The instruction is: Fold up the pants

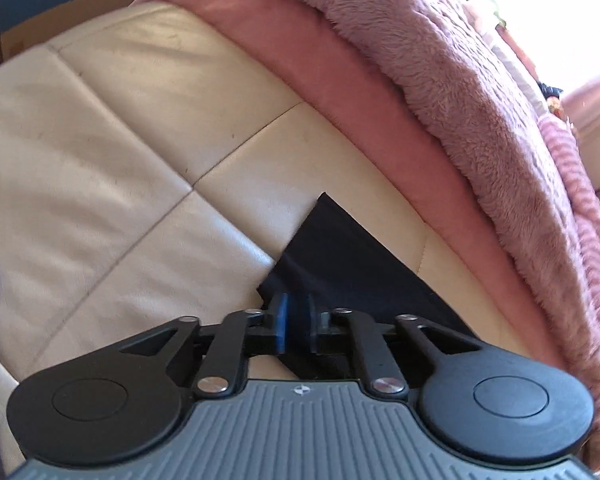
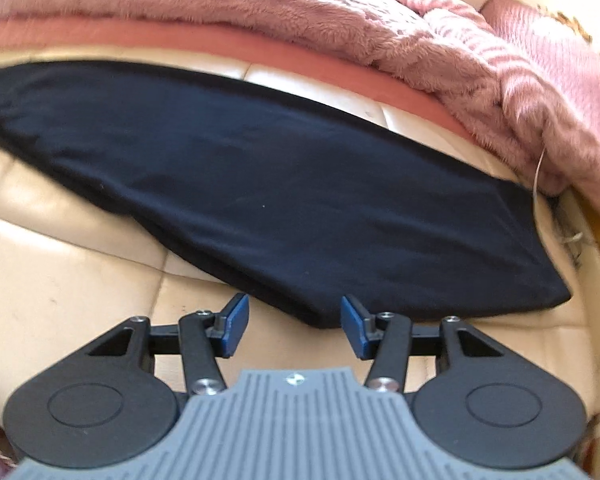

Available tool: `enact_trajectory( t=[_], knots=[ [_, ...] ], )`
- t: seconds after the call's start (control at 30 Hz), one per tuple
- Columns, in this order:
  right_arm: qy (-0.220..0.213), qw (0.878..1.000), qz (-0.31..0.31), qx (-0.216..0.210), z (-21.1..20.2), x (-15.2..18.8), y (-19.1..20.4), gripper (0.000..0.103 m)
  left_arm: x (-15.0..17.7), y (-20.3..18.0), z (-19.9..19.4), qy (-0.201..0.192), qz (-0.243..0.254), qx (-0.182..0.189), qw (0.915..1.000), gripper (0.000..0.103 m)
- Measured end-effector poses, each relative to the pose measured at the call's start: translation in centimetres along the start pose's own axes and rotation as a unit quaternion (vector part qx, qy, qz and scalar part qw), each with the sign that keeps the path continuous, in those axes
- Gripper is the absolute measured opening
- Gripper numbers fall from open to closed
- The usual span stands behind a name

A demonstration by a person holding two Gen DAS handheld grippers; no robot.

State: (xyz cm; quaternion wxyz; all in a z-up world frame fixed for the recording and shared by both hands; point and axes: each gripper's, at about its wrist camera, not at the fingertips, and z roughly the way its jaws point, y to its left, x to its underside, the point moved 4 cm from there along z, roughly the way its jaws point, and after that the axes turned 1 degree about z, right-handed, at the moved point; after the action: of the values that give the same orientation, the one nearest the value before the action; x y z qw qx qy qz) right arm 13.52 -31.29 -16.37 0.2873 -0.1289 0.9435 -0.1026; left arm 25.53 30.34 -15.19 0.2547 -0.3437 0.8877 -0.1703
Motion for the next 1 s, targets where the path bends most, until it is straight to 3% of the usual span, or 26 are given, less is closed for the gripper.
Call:
enact_trajectory(
  t=[0.13, 0.17, 0.23, 0.4, 0.43, 0.47, 0.53, 0.67, 0.8, 0.9, 1.0],
  knots=[
    [0.004, 1.000, -0.021, 0.020, 0.5, -0.5, 0.1, 0.034, 0.2, 0.7, -0.5, 0.002, -0.033, 0.022, 0.9992, 0.028],
    [0.003, 0.999, -0.025, 0.020, 0.6, -0.5, 0.0, 0.033, 0.2, 0.9, -0.4, 0.002, -0.039, 0.026, 0.9989, 0.028],
    [0.008, 0.999, -0.031, 0.017, 0.9, -0.5, -0.1, 0.016, 0.2, 1.1, -0.2, 0.005, -0.048, 0.026, 0.9985, 0.028],
    [0.014, 1.000, -0.015, 0.011, 1.1, -0.6, -0.5, 0.006, 0.4, 1.2, 0.8, 0.006, -0.063, 0.025, 0.9977, 0.028],
    [0.013, 1.000, -0.013, 0.011, 1.1, -0.7, -0.6, 0.000, 0.4, 1.1, 0.9, 0.000, -0.062, 0.018, 0.9979, 0.028],
    [0.014, 1.000, -0.014, 0.012, 1.2, -0.8, -0.7, 0.000, 0.3, 1.2, 1.0, -0.006, -0.060, 0.012, 0.9981, 0.027],
    [0.015, 1.000, -0.007, 0.009, 1.2, -0.8, -0.9, 0.000, 0.1, 1.0, 1.2, -0.013, -0.048, 0.003, 0.9987, 0.002],
    [0.012, 1.000, 0.002, 0.007, 1.1, -1.1, -1.2, 0.000, -0.3, -0.2, 0.7, -0.033, -0.022, -0.002, 0.9992, 0.001],
    [-0.015, 0.999, 0.026, 0.021, -0.1, -1.8, -2.0, 0.000, -0.6, -2.0, -3.0, -0.077, 0.004, 0.013, 0.9969, 0.001],
    [-0.017, 0.999, 0.044, 0.025, -0.7, -1.7, -2.6, 0.000, 0.1, -1.9, -2.8, -0.059, 0.046, -0.025, 0.9969, 0.001],
    [0.003, 0.999, 0.039, 0.022, 0.5, -0.9, -2.1, 0.000, 1.0, -0.3, -0.9, -0.035, 0.041, -0.044, 0.9976, 0.001]
  ],
)
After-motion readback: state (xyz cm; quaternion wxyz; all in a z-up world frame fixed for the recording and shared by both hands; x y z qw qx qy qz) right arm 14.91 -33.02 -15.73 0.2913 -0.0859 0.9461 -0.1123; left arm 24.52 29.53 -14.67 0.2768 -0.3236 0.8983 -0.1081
